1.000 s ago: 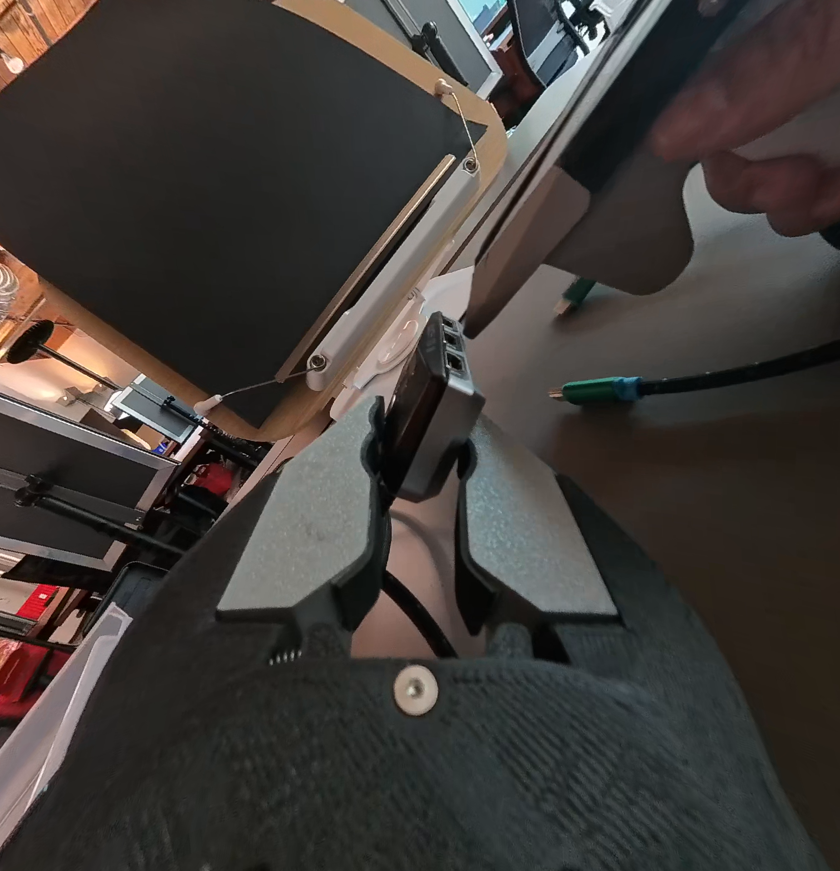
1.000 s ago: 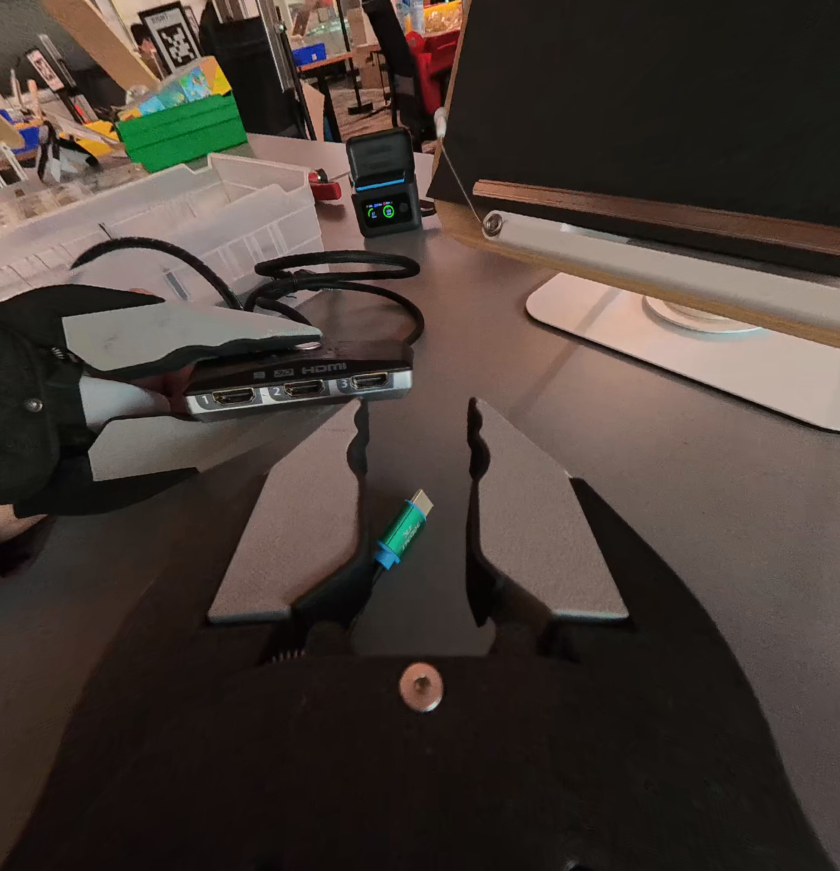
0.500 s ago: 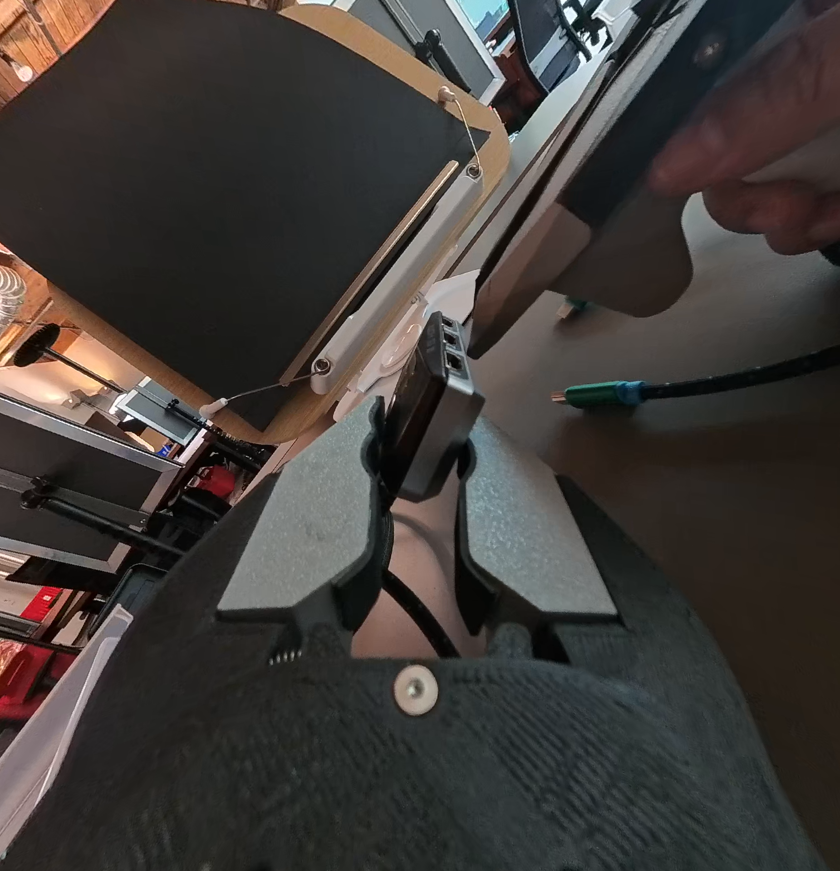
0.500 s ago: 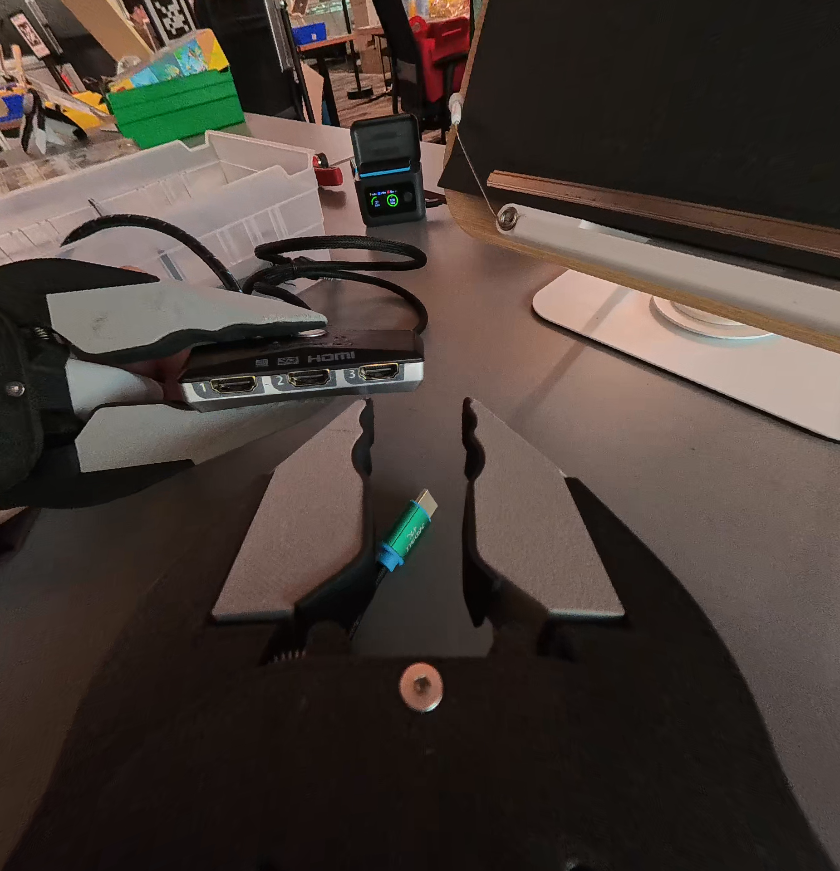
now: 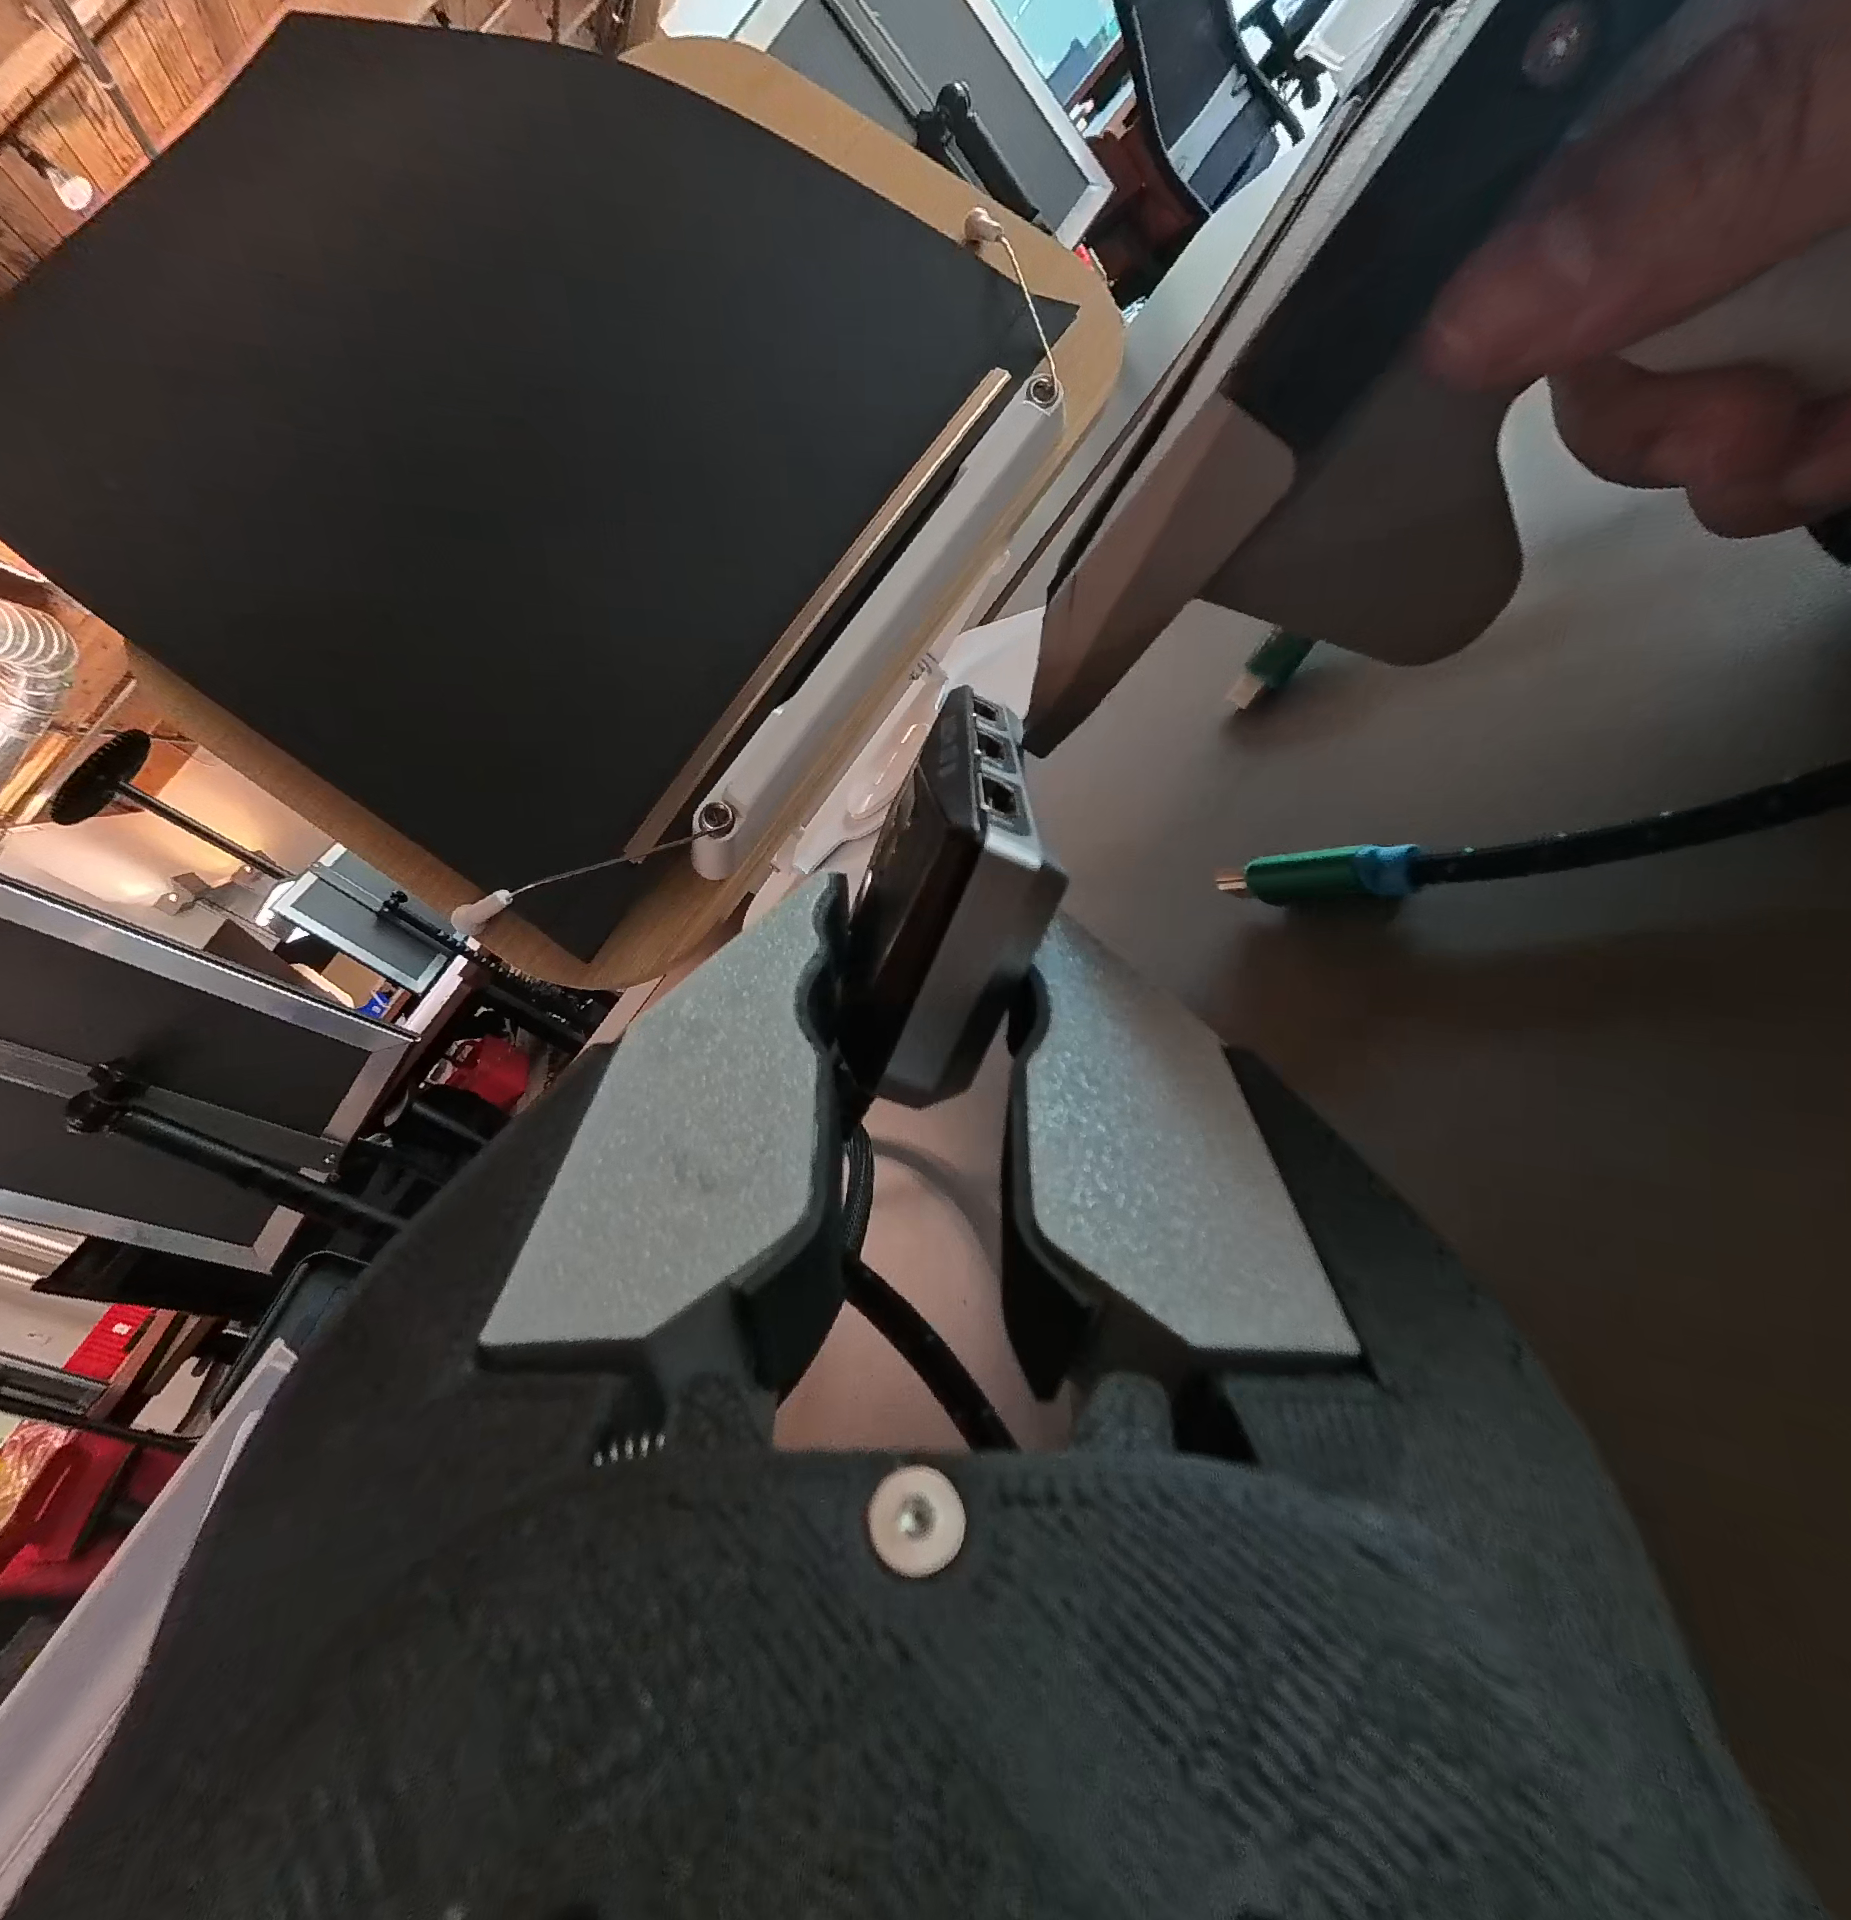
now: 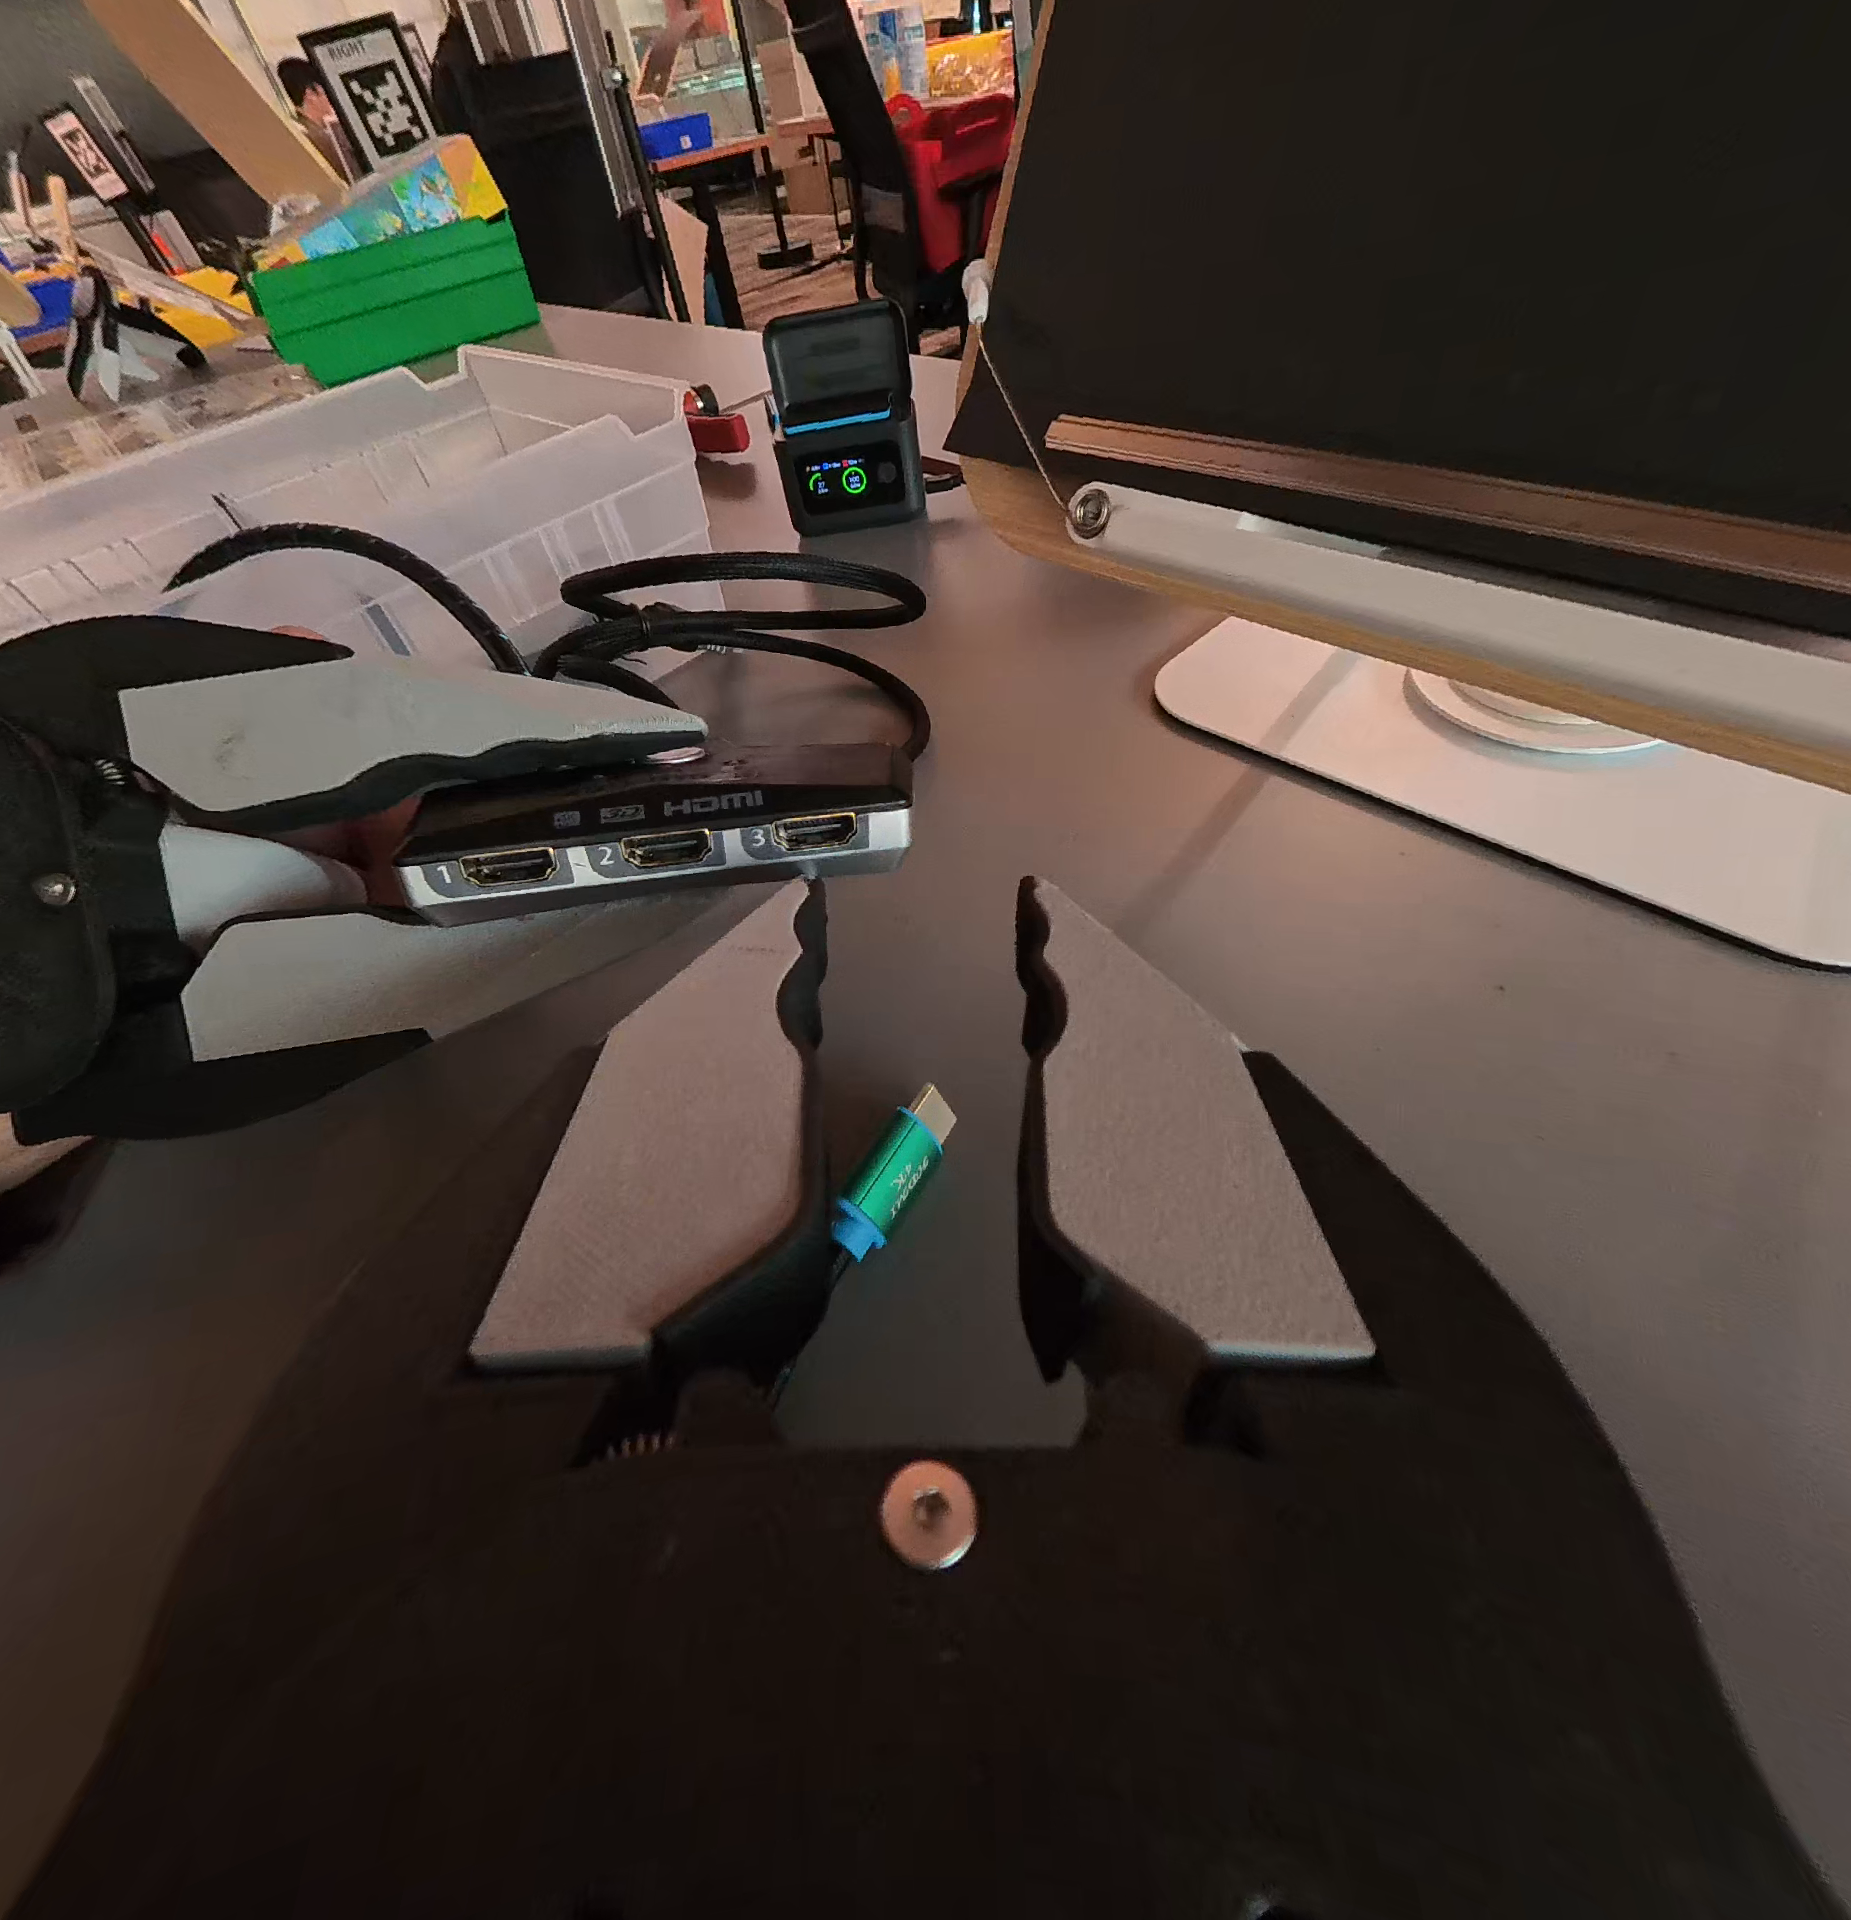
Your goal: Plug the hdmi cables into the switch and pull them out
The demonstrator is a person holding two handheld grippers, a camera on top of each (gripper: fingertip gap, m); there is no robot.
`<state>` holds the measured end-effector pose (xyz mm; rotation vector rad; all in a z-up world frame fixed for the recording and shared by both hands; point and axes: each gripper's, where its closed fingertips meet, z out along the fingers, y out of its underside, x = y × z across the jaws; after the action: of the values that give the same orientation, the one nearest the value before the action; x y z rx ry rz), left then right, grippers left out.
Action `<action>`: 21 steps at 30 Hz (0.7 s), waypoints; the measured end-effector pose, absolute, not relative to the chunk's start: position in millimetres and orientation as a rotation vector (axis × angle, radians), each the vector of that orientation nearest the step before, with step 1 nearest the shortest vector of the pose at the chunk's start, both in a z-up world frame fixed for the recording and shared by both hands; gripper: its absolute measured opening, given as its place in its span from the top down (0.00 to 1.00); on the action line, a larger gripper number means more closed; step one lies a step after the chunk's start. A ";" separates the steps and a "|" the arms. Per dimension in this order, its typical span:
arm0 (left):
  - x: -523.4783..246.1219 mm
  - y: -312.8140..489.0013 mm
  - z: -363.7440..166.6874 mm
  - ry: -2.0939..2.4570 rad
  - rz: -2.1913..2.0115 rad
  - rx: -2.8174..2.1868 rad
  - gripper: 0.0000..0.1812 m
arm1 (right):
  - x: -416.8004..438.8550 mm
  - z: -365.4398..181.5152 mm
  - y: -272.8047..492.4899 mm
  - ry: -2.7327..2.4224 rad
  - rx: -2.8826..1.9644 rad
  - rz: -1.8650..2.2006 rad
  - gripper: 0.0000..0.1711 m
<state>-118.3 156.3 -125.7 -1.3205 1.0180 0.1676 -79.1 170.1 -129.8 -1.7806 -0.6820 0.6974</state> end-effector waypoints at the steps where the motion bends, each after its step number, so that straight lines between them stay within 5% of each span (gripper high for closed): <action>1: -118.3 156.4 -125.7 1.018 0.168 -1.320 0.85 | -79.3 -129.6 170.0 -0.683 -1.780 0.698 0.80; 21: -119.0 156.2 -125.2 1.018 0.170 -1.316 0.85 | -84.4 -133.9 167.8 -0.752 -1.775 0.634 0.79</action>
<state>-119.0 156.2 -125.2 -1.3162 1.0176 0.1697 -84.4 167.8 -133.9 -1.7750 -0.7522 0.6337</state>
